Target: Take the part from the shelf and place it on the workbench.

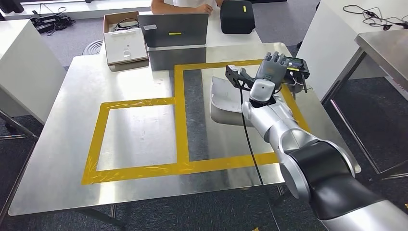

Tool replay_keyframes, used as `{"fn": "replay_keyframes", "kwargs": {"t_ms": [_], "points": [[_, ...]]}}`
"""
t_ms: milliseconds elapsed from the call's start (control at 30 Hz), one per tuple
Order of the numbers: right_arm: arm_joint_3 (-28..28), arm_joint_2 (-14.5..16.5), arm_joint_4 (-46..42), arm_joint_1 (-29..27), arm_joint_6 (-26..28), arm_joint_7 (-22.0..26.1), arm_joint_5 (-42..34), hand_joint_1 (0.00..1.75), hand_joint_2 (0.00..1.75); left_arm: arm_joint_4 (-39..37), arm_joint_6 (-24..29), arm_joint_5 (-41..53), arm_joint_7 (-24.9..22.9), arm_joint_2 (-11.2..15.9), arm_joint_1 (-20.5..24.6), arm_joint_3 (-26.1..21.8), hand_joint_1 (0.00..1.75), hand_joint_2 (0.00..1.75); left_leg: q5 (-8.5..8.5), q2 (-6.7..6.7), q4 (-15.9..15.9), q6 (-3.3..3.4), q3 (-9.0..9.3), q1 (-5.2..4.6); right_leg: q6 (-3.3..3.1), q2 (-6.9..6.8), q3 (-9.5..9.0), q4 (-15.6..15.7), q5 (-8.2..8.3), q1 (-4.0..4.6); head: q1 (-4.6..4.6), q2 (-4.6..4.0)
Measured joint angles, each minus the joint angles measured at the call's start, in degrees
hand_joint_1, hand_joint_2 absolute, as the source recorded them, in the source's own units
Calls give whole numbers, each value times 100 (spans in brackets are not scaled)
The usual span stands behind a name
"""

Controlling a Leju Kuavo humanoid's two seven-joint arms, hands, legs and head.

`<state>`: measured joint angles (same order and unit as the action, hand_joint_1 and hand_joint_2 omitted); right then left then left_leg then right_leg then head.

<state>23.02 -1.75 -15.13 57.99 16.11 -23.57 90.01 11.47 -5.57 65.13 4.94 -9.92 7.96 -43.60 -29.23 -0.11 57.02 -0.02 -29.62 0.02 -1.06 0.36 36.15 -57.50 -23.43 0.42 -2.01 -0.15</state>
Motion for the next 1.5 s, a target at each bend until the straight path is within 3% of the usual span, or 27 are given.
{"fn": "replay_keyframes", "kwargs": {"t_ms": [633,800,933,1000,1067,1133,1167,1200,1267,1333,1433,1500], "points": [[12,147,-2,214,10,124,2,0,0,0,0,-2,21,-2,11,1,0,0,0,-1,6,1,5,-6,3,-3,-5,-3,1,-5,1,0],[99,194,-2,463,-96,178,2,0,0,1,0,37,-29,-1,51,7,0,0,-11,-2,37,32,-7,-43,33,-4,-9,-1,15,-31,2,0],[140,245,-5,480,-92,180,2,0,0,1,0,33,-72,-10,61,6,0,0,67,8,-20,104,12,-31,106,6,-14,11,38,-32,1,0],[155,256,-10,509,-90,184,3,0,0,5,0,16,-80,-20,67,5,0,0,139,29,-102,144,42,21,160,7,121,-269,-160,-27,-28,0],[169,267,-10,514,-92,189,4,0,0,8,0,1,-85,-24,70,4,0,0,161,41,-115,161,36,46,218,-1,449,-1006,-528,-71,-55,0],[182,273,-9,480,-97,190,3,0,0,7,0,-2,-91,-26,64,4,0,0,156,41,-94,154,23,69,270,-5,719,-1615,-692,-126,-56,0],[186,274,-9,467,-99,189,3,0,0,7,0,-2,-93,-26,61,4,0,0,145,39,-74,137,18,88,294,-8,717,-1621,-614,-153,-57,0],[189,276,-10,464,-100,189,2,0,0,7,0,-2,-96,-27,58,4,0,0,125,37,-44,106,14,113,323,-14,595,-1388,-441,-182,-57,0],[193,283,-11,481,-101,191,3,0,0,9,0,-2,-95,-22,61,4,0,0,61,32,45,10,-19,155,384,-36,177,-622,-142,-213,-67,0],[198,298,-11,496,-102,190,4,0,0,14,-3,-4,-93,-20,67,4,0,0,11,27,124,-88,-70,153,338,-28,-40,-224,-109,-205,-81,0],[202,316,-11,490,-103,181,4,0,0,16,-8,-15,-80,-21,66,4,0,0,-12,18,172,-195,-102,146,163,-5,6,-222,-173,-197,-81,0],[204,339,-11,496,-104,178,5,0,0,15,-7,-21,-63,-20,63,4,0,0,-194,17,407,-232,-219,152,78,-4,33,-224,-151,-199,-73,0]]}}
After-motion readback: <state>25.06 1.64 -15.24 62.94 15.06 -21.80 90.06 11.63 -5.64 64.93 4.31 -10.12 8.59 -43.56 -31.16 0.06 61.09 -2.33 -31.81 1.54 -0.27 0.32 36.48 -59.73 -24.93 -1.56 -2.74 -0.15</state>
